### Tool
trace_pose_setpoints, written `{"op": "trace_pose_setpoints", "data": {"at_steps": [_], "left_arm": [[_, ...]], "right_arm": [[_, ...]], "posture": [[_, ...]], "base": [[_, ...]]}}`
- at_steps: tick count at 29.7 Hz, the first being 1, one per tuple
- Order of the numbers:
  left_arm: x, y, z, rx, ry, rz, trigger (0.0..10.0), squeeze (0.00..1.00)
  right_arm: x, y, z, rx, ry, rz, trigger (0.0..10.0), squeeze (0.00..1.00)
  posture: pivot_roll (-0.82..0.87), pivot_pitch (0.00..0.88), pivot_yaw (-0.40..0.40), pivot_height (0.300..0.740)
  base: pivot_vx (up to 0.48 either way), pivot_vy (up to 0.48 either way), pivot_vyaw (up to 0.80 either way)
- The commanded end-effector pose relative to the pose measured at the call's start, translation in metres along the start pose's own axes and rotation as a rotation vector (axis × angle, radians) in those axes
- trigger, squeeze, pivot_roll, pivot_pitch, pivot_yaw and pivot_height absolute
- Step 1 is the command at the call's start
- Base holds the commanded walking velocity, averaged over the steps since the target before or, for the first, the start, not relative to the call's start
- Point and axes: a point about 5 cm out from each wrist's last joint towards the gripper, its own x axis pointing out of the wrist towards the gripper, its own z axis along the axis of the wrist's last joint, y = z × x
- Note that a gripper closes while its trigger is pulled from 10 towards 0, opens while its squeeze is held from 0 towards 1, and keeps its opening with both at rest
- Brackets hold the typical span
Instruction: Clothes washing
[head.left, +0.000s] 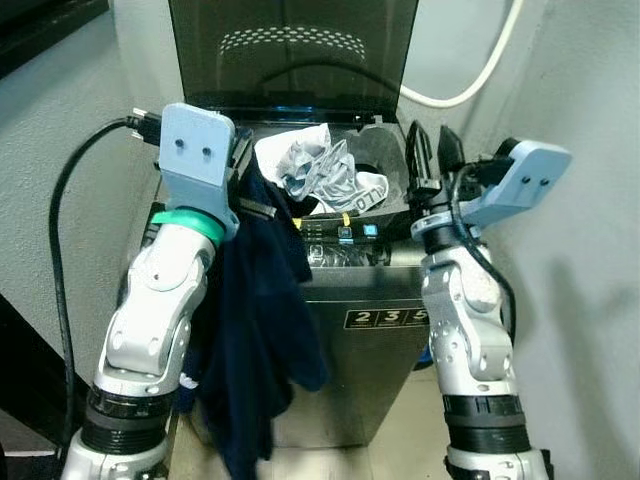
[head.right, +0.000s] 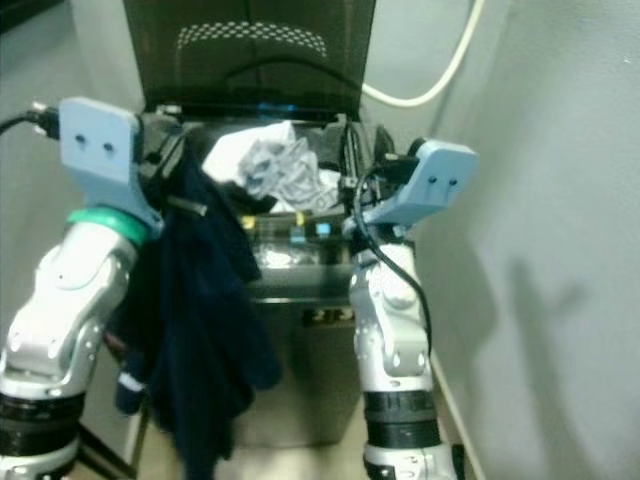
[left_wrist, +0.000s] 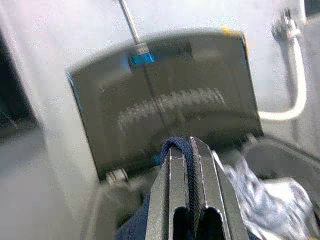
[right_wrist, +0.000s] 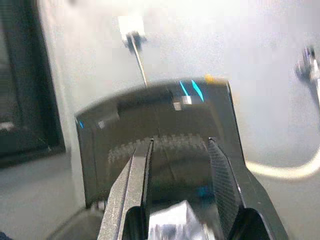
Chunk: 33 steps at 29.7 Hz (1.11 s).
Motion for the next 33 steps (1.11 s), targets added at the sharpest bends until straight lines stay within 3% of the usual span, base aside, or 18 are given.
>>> {"op": "trace_pose_setpoints", "data": {"at_steps": [1, 18, 33], "left_arm": [[0.0036, 0.0032, 0.0218, 0.061, -0.118, 0.033, 10.0, 0.00], [0.0035, -0.0008, 0.0208, 0.088, -0.140, 0.026, 10.0, 0.00], [0.0060, -0.0016, 0.0187, 0.058, -0.124, 0.013, 10.0, 0.00]], "right_arm": [[0.0062, 0.0057, 0.0120, -0.024, -0.068, 0.023, 10.0, 0.00], [0.0064, 0.0001, 0.0065, -0.032, -0.039, -0.002, 10.0, 0.00], [0.0056, -0.0007, 0.0038, -0.042, -0.033, -0.007, 10.0, 0.00]], "posture": [[0.08, 0.006, 0.039, 0.740], [0.07, 0.015, 0.033, 0.740], [0.08, 0.008, 0.038, 0.740]], "base": [[0.458, 0.000, 0.00], [0.453, 0.000, 0.00], [0.000, 0.000, 0.00]]}}
